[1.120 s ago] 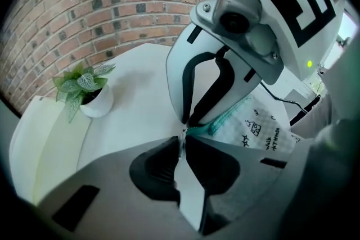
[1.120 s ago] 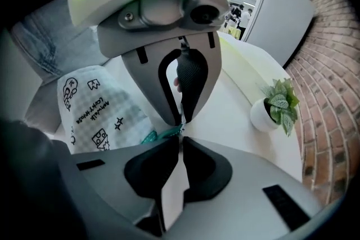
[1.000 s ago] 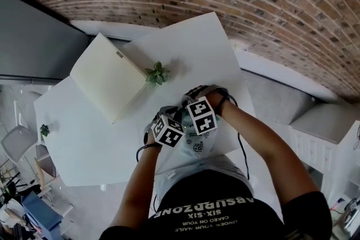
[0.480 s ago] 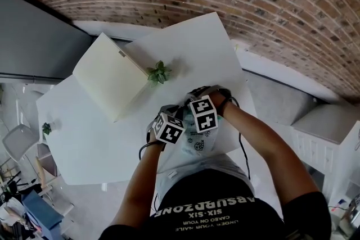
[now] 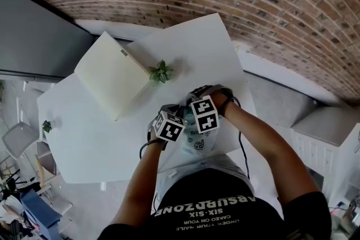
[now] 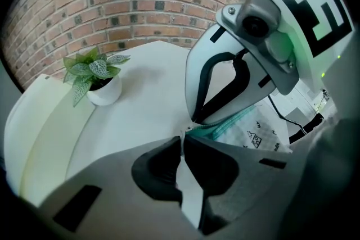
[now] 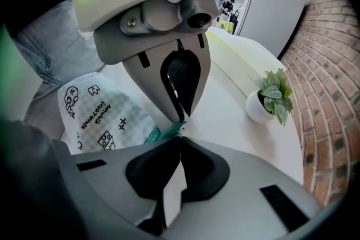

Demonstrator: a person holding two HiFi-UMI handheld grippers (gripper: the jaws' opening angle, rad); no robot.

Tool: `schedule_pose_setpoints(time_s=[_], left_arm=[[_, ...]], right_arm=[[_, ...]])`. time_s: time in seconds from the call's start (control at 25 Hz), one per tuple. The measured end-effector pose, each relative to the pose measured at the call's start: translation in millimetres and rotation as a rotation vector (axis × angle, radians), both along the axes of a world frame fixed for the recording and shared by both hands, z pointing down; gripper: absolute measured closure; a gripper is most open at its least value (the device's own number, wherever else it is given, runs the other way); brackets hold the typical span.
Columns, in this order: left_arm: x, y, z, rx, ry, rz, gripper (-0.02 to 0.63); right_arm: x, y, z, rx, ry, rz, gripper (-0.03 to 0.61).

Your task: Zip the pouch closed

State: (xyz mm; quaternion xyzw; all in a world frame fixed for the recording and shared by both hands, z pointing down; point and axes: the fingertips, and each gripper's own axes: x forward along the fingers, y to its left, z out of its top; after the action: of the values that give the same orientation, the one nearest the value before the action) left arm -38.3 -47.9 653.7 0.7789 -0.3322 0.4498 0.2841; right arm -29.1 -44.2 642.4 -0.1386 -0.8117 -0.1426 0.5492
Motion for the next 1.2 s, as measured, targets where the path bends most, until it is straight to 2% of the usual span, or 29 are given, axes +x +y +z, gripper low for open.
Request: schedule_pose_setpoints(time_s=[0.6,1.2], left_arm=[[-1,0,0,0.003,0.002,-0.010,0.589],[-1,0,1,0.007,0.013,-0.022,0.589]], right_arm=[[11,3,-5,0.058,-0.028,-0.039,0.577],[17,7,-5,0.042,0.000,-0.050,0.577]])
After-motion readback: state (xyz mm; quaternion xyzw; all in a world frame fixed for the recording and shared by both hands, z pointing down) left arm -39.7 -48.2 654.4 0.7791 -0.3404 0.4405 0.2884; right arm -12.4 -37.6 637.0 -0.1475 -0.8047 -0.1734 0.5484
